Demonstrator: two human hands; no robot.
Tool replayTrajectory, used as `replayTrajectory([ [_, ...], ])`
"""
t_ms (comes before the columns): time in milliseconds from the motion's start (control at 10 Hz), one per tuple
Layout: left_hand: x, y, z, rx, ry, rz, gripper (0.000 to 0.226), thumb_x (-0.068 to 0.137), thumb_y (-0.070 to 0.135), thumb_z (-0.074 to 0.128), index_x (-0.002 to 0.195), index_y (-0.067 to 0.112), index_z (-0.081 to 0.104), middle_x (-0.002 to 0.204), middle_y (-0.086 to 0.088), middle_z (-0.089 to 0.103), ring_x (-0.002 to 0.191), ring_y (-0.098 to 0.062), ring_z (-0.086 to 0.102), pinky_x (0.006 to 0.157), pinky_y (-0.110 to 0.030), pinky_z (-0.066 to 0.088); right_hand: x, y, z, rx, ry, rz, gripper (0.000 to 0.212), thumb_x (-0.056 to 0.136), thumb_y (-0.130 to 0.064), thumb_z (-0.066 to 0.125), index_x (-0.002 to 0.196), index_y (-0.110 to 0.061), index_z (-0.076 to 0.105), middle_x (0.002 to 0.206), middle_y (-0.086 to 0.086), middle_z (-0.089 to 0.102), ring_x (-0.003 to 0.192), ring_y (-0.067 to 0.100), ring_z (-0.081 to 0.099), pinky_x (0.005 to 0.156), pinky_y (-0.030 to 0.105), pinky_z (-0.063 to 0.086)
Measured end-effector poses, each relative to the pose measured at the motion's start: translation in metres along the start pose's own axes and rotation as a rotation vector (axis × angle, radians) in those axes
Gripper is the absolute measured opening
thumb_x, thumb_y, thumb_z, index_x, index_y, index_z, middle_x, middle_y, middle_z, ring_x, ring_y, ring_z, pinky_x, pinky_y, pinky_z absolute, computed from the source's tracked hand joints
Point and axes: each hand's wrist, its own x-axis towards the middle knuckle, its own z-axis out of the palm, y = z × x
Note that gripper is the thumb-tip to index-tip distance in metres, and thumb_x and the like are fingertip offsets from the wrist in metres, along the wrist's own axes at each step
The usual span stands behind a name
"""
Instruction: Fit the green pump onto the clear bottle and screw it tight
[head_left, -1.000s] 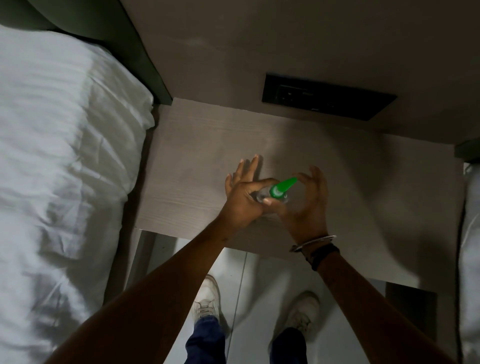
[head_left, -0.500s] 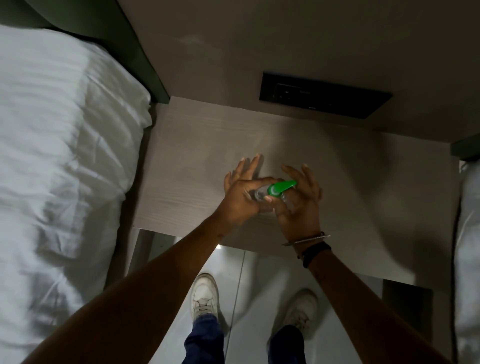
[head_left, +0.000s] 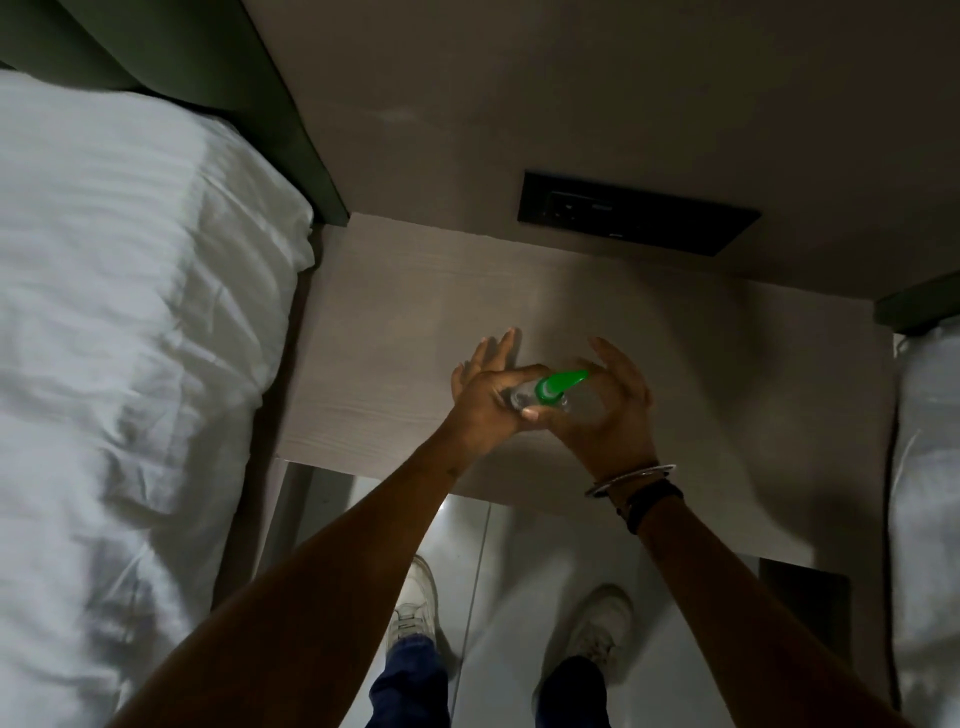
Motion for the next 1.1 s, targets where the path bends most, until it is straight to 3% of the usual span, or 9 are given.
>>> replayTrajectory([
  [100, -0.002, 0.003, -0.002, -0.038, -0.029, -0.019, 0.056, 0.066, 0.026, 0.086, 0.119, 0.028, 0.066, 0.163, 0.001, 0.011, 0.150, -0.019, -0.005, 0.116, -0.042, -0.009, -0.003, -0.002, -0.015, -0.023, 0.003, -0.112, 0.056, 0.067, -0.035, 0.082, 0.114, -0.013, 0.065, 0.138, 0.017, 0.051, 0.129, 0.035, 0.044, 0.101, 0.061, 0.038],
  [200, -0.002, 0.005, -0.003, -0.105, -0.069, -0.081, 0.077, 0.064, 0.029, 0.086, 0.134, 0.024, 0.055, 0.163, 0.000, 0.009, 0.150, -0.016, -0.008, 0.116, -0.040, -0.012, 0.003, -0.009, -0.026, -0.236, -0.002, -0.245, 0.024, 0.072, -0.031, 0.075, 0.089, -0.014, 0.074, 0.133, 0.013, 0.057, 0.128, 0.038, 0.045, 0.098, 0.061, 0.036],
  [300, -0.002, 0.006, -0.002, -0.092, -0.064, -0.111, 0.075, 0.066, 0.028, 0.086, 0.134, 0.023, 0.054, 0.163, 0.001, 0.008, 0.149, -0.015, -0.008, 0.116, -0.039, -0.012, 0.008, -0.019, -0.027, -0.402, 0.025, -0.254, 0.024, 0.074, -0.031, 0.077, 0.069, -0.008, 0.073, 0.124, 0.013, 0.064, 0.125, 0.038, 0.048, 0.099, 0.059, 0.036],
  [400, -0.002, 0.006, -0.002, -0.071, -0.046, -0.079, 0.059, 0.071, 0.024, 0.083, 0.126, 0.027, 0.061, 0.163, 0.002, 0.010, 0.150, -0.015, -0.005, 0.116, -0.039, -0.011, 0.004, -0.031, -0.018, -0.481, 0.037, -0.172, 0.030, 0.078, -0.031, 0.071, 0.065, -0.004, 0.071, 0.116, 0.015, 0.067, 0.122, 0.036, 0.051, 0.100, 0.060, 0.036],
  [600, -0.003, 0.000, 0.001, -0.126, -0.029, -0.100, 0.060, 0.074, 0.023, 0.080, 0.130, 0.027, 0.058, 0.163, 0.002, 0.011, 0.149, -0.014, -0.005, 0.114, -0.036, -0.013, -0.010, -0.041, -0.004, -0.502, 0.059, -0.029, 0.033, 0.081, -0.033, 0.060, 0.073, -0.003, 0.073, 0.109, 0.013, 0.069, 0.119, 0.032, 0.052, 0.102, 0.054, 0.033],
  [700, -0.004, 0.002, 0.001, -0.085, -0.010, -0.044, 0.047, 0.074, 0.022, 0.081, 0.118, 0.028, 0.066, 0.162, 0.002, 0.015, 0.150, -0.016, -0.002, 0.115, -0.040, -0.011, -0.011, -0.045, 0.000, -0.533, 0.064, 0.050, 0.033, 0.081, -0.034, 0.060, 0.073, -0.005, 0.073, 0.109, 0.011, 0.069, 0.119, 0.032, 0.050, 0.101, 0.054, 0.032],
  [900, 0.000, 0.002, -0.001, -0.134, -0.045, -0.098, 0.057, 0.076, 0.024, 0.079, 0.129, 0.033, 0.058, 0.163, 0.001, 0.012, 0.149, -0.013, -0.004, 0.112, -0.030, -0.013, -0.009, -0.051, 0.002, -0.514, 0.009, 0.157, 0.037, 0.085, -0.037, 0.054, 0.074, -0.008, 0.073, 0.108, 0.010, 0.069, 0.119, 0.031, 0.048, 0.104, 0.054, 0.028],
  [1000, 0.002, 0.005, -0.003, -0.164, -0.028, -0.024, 0.054, 0.085, 0.015, 0.068, 0.109, 0.061, 0.054, 0.161, 0.002, 0.015, 0.149, -0.018, -0.001, 0.114, -0.038, -0.011, -0.009, -0.055, 0.003, -0.552, 0.000, 0.171, 0.055, 0.083, -0.054, 0.039, 0.071, -0.011, 0.072, 0.102, 0.011, 0.070, 0.116, 0.033, 0.050, 0.102, 0.058, 0.029],
  [1100, 0.001, 0.002, -0.014, 0.143, -0.106, -0.041, 0.087, 0.073, 0.028, 0.080, 0.142, 0.044, 0.030, 0.164, -0.001, 0.002, 0.150, -0.026, -0.005, 0.116, -0.051, -0.004, -0.016, -0.057, -0.010, -0.649, 0.034, 0.174, 0.075, 0.080, -0.071, 0.029, 0.068, -0.010, 0.072, 0.103, 0.015, 0.069, 0.115, 0.036, 0.051, 0.100, 0.065, 0.027],
])
